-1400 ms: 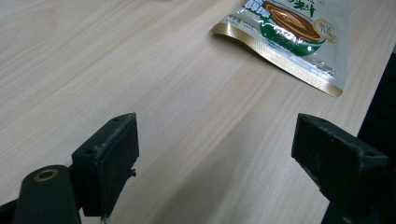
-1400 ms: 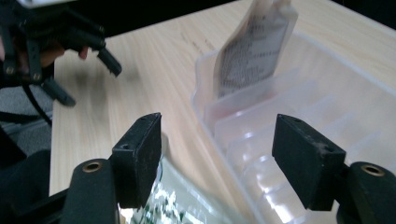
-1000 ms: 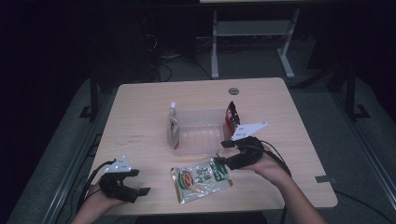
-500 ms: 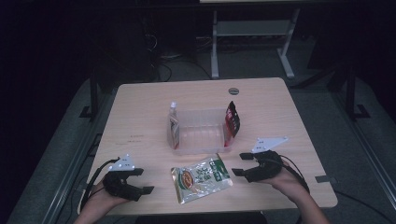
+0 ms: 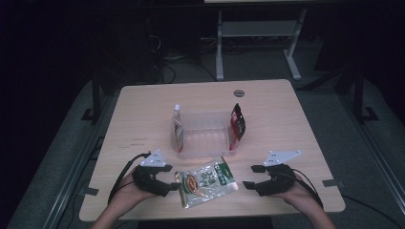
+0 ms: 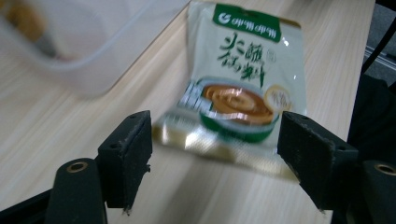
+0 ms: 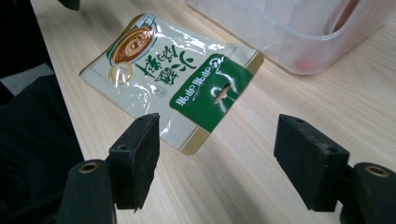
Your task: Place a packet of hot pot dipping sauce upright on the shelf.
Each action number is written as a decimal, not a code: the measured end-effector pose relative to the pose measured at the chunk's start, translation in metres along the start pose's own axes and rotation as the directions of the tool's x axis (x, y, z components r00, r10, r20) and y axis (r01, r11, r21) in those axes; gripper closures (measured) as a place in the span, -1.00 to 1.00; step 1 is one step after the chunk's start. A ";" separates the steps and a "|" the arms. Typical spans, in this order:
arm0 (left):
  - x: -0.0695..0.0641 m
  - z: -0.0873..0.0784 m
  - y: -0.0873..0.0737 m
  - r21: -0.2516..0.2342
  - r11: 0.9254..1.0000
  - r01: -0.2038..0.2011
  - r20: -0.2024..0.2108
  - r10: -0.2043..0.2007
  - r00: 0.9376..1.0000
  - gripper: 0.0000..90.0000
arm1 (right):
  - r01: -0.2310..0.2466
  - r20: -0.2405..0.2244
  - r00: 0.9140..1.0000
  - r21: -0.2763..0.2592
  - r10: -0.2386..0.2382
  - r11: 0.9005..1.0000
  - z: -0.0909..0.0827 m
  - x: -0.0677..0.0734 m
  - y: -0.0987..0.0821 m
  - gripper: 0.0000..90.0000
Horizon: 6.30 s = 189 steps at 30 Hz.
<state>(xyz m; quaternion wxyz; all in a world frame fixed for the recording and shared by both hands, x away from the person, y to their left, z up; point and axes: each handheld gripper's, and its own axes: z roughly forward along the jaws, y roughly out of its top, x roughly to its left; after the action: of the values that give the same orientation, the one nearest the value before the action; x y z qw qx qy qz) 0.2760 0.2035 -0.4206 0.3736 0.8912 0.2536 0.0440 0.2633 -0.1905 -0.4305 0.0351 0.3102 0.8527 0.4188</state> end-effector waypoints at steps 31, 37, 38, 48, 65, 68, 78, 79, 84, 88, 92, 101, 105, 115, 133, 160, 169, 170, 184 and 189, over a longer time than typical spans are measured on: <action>-0.001 0.069 0.010 0.093 0.991 -0.101 0.073 0.094 0.993 -0.64 | 0.022 -0.005 1.000 0.008 -0.022 1.000 0.009 -0.007 -0.002 -0.32; -0.004 0.068 0.010 0.098 0.987 -0.130 0.055 0.125 0.991 -0.53 | 0.026 -0.003 1.000 0.006 -0.026 1.000 0.009 -0.007 -0.002 -0.32; -0.005 0.067 0.010 0.094 0.987 -0.129 0.055 0.125 0.991 -0.46 | 0.026 -0.002 1.000 0.005 -0.026 1.000 0.009 -0.007 -0.002 -0.32; 0.000 0.063 0.010 0.079 0.987 -0.139 0.025 0.137 0.990 0.50 | 0.028 0.003 1.000 0.009 -0.028 1.000 0.010 -0.006 -0.002 -0.32; 0.007 0.052 0.012 0.031 0.995 -0.099 0.118 0.095 0.988 1.00 | 0.020 -0.001 1.000 0.000 -0.020 1.000 0.009 -0.009 -0.002 -0.31; 0.007 0.048 0.013 0.011 0.995 -0.102 0.126 0.100 0.987 1.00 | 0.014 0.001 1.000 -0.006 -0.014 1.000 0.008 -0.009 -0.002 -0.32; 0.005 0.027 0.018 -0.081 0.989 -0.126 0.142 0.136 0.980 1.00 | -0.003 -0.025 1.000 -0.012 0.003 1.000 0.006 -0.009 0.000 -0.35; 0.005 0.025 0.019 -0.090 0.988 -0.127 0.147 0.140 0.979 1.00 | -0.003 -0.025 1.000 -0.012 0.003 1.000 0.006 -0.009 0.000 -0.35; 0.004 0.013 0.019 -0.122 0.983 -0.136 0.164 0.155 0.974 1.00 | -0.026 -0.098 0.995 -0.006 0.025 1.000 0.004 -0.008 0.006 -0.47; 0.002 0.007 0.018 -0.132 0.980 -0.146 0.182 0.168 0.969 1.00 | -0.029 -0.120 0.992 0.004 0.029 1.000 0.006 -0.007 0.009 -0.47; 0.001 0.004 0.019 -0.131 0.978 -0.160 0.185 0.183 0.966 1.00 | 0.002 -0.170 0.985 0.018 0.001 1.000 0.015 -0.004 0.020 -0.40; 0.005 -0.010 0.020 -0.170 0.972 -0.163 0.165 0.191 0.968 1.00 | 0.037 -0.252 0.967 -0.031 -0.044 0.999 0.036 -0.003 0.052 -0.43; 0.007 -0.015 0.019 -0.181 0.969 -0.165 0.161 0.195 0.967 1.00 | 0.029 -0.292 0.955 -0.056 -0.044 0.998 0.045 -0.006 0.067 -0.44; 0.006 -0.016 0.022 -0.198 0.964 -0.175 0.156 0.207 0.966 1.00 | 0.047 -0.352 0.934 -0.029 -0.054 0.998 0.062 -0.001 0.074 -0.18; 0.017 -0.011 0.019 -0.197 0.967 -0.163 0.110 0.187 0.976 1.00 | 0.083 -0.365 0.925 -0.088 -0.109 0.993 0.055 0.003 0.072 0.82; 0.023 -0.013 0.015 -0.239 0.967 -0.085 0.087 0.109 0.990 0.34 | 0.089 -0.436 0.884 -0.191 -0.166 0.977 0.039 0.009 0.078 1.00; 0.019 -0.014 0.012 -0.206 0.976 -0.075 0.134 0.104 0.986 0.19 | 0.078 -0.429 0.883 -0.266 -0.191 0.961 0.024 0.009 0.083 1.00; 0.019 -0.014 0.012 -0.198 0.977 -0.079 0.136 0.107 0.985 0.12 | 0.085 -0.419 0.886 -0.274 -0.198 0.958 0.021 0.010 0.085 1.00; 0.014 -0.011 0.001 -0.074 0.996 -0.047 0.105 0.055 0.993 -0.62 | 0.098 -0.375 0.895 -0.363 -0.241 0.926 0.002 0.013 0.103 1.00; 0.013 -0.014 -0.009 -0.052 0.998 -0.044 0.083 0.048 0.995 -0.69 | 0.090 -0.369 0.897 -0.387 -0.244 0.918 -0.001 0.012 0.113 1.00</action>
<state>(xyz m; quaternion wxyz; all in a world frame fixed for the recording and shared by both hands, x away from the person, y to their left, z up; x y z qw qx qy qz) 0.2800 0.2245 -0.4180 0.4049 0.8883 0.2158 0.0214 0.3093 -0.1329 -0.3440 -0.0519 0.1281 0.7735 0.6185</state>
